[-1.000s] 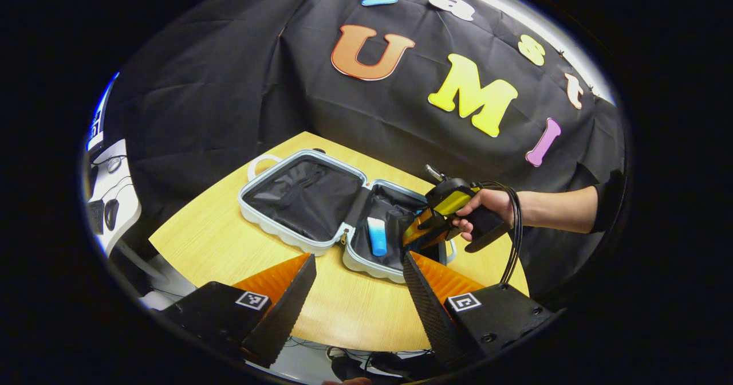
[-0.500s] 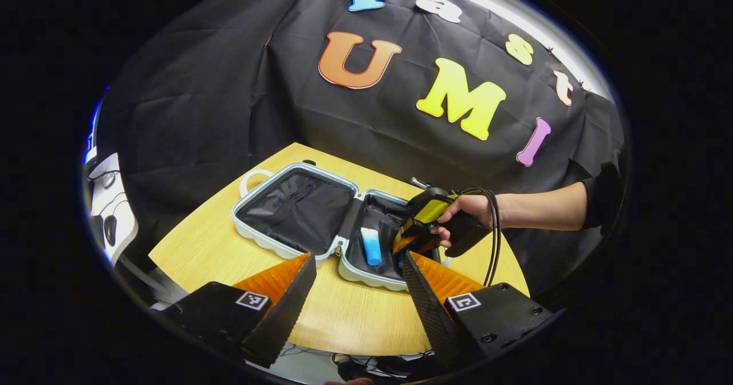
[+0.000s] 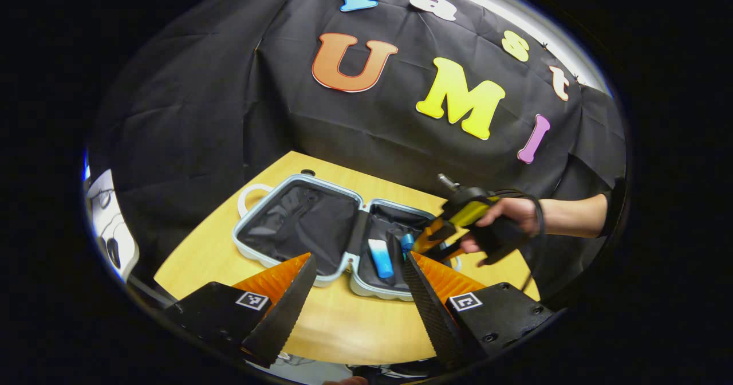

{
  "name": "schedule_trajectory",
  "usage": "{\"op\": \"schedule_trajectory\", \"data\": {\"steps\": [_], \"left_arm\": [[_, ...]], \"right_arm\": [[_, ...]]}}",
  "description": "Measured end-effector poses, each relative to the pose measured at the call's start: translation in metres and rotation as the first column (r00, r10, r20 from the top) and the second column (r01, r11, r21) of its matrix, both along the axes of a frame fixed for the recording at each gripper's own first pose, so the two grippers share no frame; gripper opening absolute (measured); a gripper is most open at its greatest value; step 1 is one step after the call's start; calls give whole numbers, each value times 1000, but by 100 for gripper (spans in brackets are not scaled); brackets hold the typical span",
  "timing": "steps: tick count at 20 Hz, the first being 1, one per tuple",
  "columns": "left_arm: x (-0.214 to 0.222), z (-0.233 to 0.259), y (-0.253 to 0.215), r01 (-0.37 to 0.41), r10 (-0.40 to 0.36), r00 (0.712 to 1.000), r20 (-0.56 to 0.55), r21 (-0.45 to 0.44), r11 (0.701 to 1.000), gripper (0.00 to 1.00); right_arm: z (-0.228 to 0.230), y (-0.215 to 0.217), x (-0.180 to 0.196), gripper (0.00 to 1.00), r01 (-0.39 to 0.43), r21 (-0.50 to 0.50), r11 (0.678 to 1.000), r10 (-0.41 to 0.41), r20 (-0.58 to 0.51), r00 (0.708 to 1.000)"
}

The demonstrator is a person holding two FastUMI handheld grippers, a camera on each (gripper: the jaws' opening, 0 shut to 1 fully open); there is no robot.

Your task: First open the suitcase, pack the skin care products into it, and then close the suitcase.

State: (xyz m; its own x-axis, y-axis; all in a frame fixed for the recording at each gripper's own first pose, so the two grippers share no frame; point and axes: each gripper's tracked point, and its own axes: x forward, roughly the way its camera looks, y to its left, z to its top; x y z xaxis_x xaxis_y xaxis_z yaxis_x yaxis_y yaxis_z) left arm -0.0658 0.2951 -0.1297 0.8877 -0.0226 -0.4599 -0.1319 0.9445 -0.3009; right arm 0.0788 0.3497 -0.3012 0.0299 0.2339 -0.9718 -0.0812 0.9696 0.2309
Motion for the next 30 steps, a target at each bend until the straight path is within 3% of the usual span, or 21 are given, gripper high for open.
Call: {"op": "schedule_trajectory", "data": {"steps": [2, 4, 6, 9, 11, 13, 16, 21, 22, 23, 24, 25, 27, 28, 30], "left_arm": [[22, -7, 36, 11, -11, 1000, 0, 14, 1000, 98], [46, -18, 78, 12, -11, 1000, -15, 12, 1000, 98], [71, -33, 126, -8, 10, 999, -49, 37, 999, 98], [109, -72, 189, -38, 43, 992, -118, 47, 998, 99], [120, -110, 212, -44, 53, 978, -202, 51, 998, 98], [131, -142, 229, -66, 73, 959, -273, 33, 997, 99], [149, -165, 246, -82, 80, 945, -318, 8, 997, 98], [166, -207, 250, -97, 89, 911, -402, 2, 995, 96], [168, -212, 249, -105, 98, 906, -412, 6, 994, 91], [172, -215, 250, -117, 111, 904, -413, 13, 993, 79], [176, -218, 249, -127, 122, 902, -414, 15, 992, 76], [177, -219, 248, -132, 129, 897, -423, 22, 991, 63], [177, -216, 248, -144, 147, 897, -416, 40, 989, 58], [175, -209, 245, -141, 145, 898, -415, 40, 989, 34], [172, -201, 241, -139, 146, 896, -420, 48, 989, 21]], "right_arm": [[37, -10, -11, 69, -64, 67, 996, 57, 96, 994], [73, -29, -19, 69, -125, 122, 985, 95, 226, 969], [104, -62, -21, 69, -193, 112, 975, 135, 394, 909], [142, -116, -28, 69, -227, 17, 974, 170, 608, 775], [155, -142, -46, 70, -205, -10, 979, 161, 659, 735], [160, -153, -68, 70, -163, 27, 986, 104, 664, 741], [164, -171, -81, 69, -126, 24, 992, 75, 687, 723], [177, -181, -75, 70, -59, 54, 997, 5, 697, 717], [176, -181, -75, 70, -47, 67, 997, -13, 694, 720], [175, -182, -75, 70, -36, 69, 997, -21, 688, 725], [172, -185, -76, 70, -33, 67, 997, -22, 685, 728], [170, -187, -77, 70, -30, 62, 998, -21, 683, 730], [172, -189, -78, 70, -23, 70, 997, -32, 685, 728], [173, -192, -79, 70, -20, 77, 997, -39, 688, 724], [176, -195, -79, 70, -20, 87, 996, -46, 694, 718]]}}
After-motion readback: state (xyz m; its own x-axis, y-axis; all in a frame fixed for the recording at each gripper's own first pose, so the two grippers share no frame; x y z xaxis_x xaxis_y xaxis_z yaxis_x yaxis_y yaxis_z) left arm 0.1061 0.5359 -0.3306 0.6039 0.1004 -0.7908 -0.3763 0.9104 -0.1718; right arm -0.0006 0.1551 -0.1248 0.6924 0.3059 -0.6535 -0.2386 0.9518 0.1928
